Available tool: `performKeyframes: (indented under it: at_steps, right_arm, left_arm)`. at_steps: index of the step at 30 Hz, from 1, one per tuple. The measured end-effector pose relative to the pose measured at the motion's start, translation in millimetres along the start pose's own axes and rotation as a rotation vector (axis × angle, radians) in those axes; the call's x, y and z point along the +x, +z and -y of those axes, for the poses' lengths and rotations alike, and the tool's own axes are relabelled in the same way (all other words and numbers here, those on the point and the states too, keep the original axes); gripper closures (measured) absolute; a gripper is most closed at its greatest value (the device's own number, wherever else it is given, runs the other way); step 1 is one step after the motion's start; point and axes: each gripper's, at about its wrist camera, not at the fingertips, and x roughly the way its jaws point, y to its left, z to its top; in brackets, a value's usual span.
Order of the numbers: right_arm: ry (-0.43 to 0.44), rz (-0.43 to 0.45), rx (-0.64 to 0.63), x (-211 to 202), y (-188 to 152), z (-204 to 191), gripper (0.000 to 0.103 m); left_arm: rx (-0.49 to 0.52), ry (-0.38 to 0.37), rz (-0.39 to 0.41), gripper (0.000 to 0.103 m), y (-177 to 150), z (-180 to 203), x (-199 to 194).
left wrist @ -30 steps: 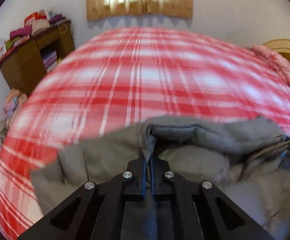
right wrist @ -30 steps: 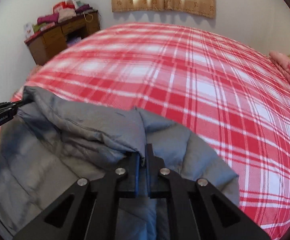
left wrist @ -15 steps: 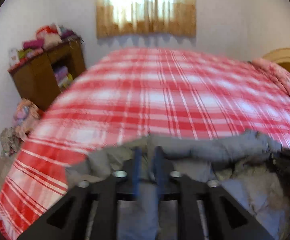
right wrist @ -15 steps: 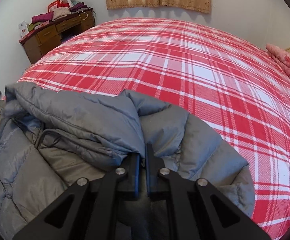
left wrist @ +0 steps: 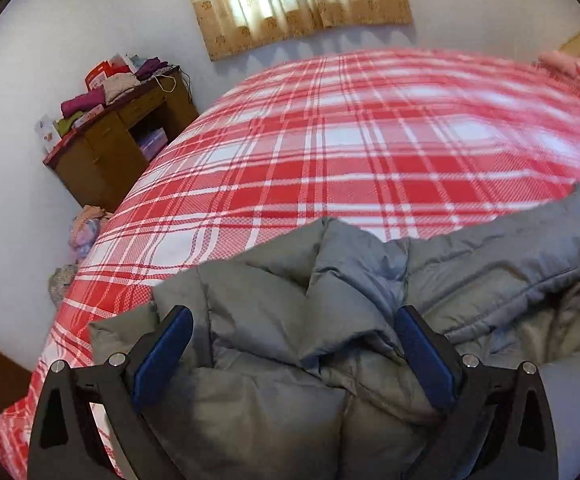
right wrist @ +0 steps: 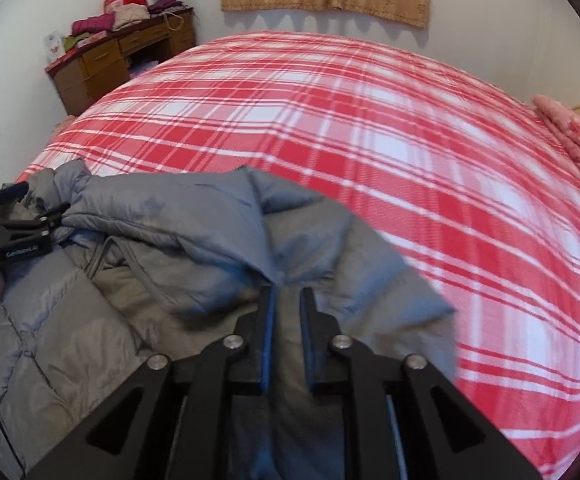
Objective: Fold large clothes
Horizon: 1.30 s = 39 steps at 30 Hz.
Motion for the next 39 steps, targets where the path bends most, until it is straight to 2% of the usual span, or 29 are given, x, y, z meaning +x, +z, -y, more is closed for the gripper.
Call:
performKeyframes:
  at_steps: [2,4,8,10,16,18,30,39]
  right_arm:
    - [-0.028,0.03,0.031,-17.3,9.6,3.7,0.086]
    - [-0.017,0.075,0.073,-30.9,20.9,3.9,0.086]
    - [0.024,0.165,0.133,-34.0,45.0,-17.7,0.084]
    - [0.063,0.182,0.151,-21.6,49.6,-31.3,0.084]
    - [0.06,0.087,0.157,45.8,27.2,-55.2,0.084]
    - [0.067,0.078,0.155,53.8,21.1,-54.0,0.085]
    - [0.082,0.07,0.148,63.5,11.6,-52.4,0.086]
    - [0.034,0.057,0.105,67.4,12.4,-59.8,0.086]
  left_arm:
    - [-0.056,-0.04,0.044,0.002,8.2,-8.4,-16.3]
    - [-0.104,-0.089,0.131,0.002,22.6,-14.2,-39.6]
    - [-0.116,-0.179,0.231,0.002,51.4,-2.6,-67.5]
    - [-0.119,-0.258,0.187,0.002,54.2,11.5,-56.4]
    - [-0.095,-0.23,-0.009,0.002,21.0,41.8,10.2]
    - [-0.115,-0.243,0.0,0.002,15.1,41.6,12.4]
    - [-0.07,-0.192,-0.05,0.002,7.8,55.0,27.9]
    - [-0.047,-0.172,-0.066,0.001,7.9,59.4,31.5]
